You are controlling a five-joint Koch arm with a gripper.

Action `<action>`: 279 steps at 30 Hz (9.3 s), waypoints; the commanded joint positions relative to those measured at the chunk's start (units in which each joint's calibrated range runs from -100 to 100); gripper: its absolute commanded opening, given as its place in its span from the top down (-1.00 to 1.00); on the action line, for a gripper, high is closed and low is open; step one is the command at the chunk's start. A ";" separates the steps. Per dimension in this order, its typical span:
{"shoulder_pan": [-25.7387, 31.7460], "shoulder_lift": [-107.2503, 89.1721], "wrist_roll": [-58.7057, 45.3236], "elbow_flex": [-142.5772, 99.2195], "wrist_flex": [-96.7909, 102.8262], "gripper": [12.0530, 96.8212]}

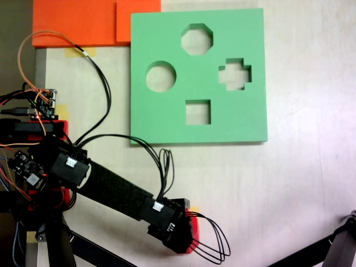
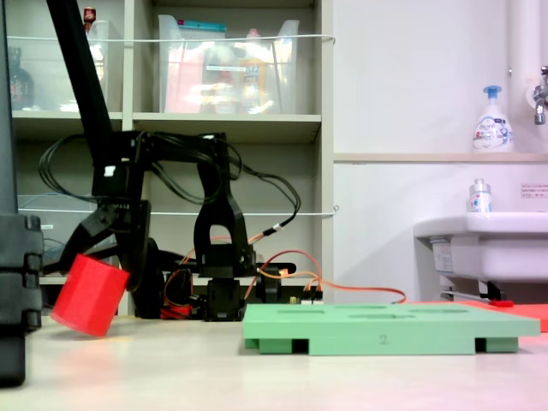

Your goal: Put the octagonal pillar block into the corresponding hole

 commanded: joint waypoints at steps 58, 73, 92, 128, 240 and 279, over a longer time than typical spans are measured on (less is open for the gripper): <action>24.52 -11.36 19.24 30.78 -6.15 0.56; 33.02 -2.84 23.98 31.28 -4.61 0.54; 39.12 -0.61 27.20 29.88 -3.84 0.53; 40.83 27.88 29.74 54.21 8.29 0.51; 41.90 43.39 33.99 54.11 -2.59 0.41; 41.81 47.44 28.23 54.11 0.68 0.40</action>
